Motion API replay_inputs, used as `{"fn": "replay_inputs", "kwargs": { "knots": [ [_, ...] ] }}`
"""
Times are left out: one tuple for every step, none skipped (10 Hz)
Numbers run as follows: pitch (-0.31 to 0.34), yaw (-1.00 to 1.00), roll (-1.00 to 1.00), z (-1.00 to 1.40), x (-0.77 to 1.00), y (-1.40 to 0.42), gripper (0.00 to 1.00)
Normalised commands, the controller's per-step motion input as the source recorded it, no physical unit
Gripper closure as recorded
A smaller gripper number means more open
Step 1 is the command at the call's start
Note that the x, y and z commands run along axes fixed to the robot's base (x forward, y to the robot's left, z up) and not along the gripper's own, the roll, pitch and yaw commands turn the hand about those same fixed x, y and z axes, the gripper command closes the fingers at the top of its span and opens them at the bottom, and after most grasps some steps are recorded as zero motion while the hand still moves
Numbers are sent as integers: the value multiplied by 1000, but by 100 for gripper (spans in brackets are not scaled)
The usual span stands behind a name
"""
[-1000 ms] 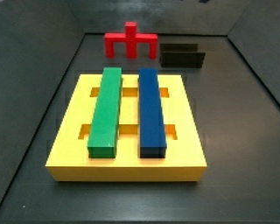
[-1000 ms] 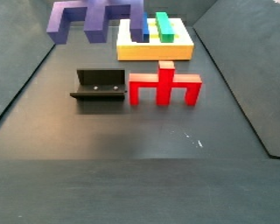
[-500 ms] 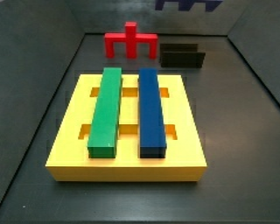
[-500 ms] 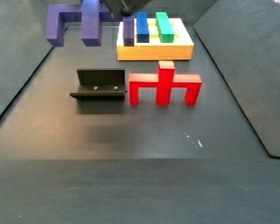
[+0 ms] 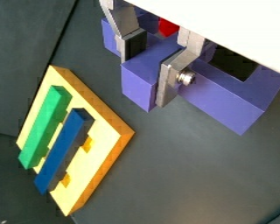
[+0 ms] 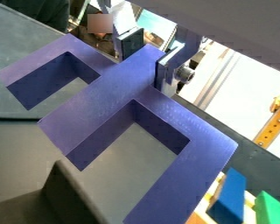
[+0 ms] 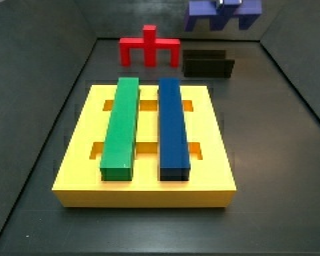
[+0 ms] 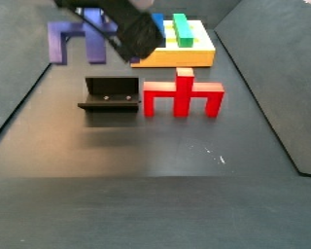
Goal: Pick up the purple object. Move up. Place the purple object on the fixture. Regrasp the purple object. Move to above the board. Insert the purple object.
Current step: Place the purple object on the fixture.
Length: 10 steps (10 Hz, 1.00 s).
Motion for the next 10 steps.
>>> {"fn": "replay_inputs", "kwargs": {
  "knots": [
    [0,-14,0,-654,111,40,100],
    [0,-17,0,-557,183,0,100],
    [-9,-34,0,-560,191,0,100],
    [-37,-29,0,-523,126,0,100],
    [-49,-26,-60,-463,109,0,100],
    [-77,-29,-114,-454,11,43,100],
    [-83,-20,-160,-383,0,83,100],
    [-11,-34,-49,-329,0,74,100],
    [0,-66,0,-289,0,49,100],
    [3,-117,20,-263,0,23,100]
  ]
}}
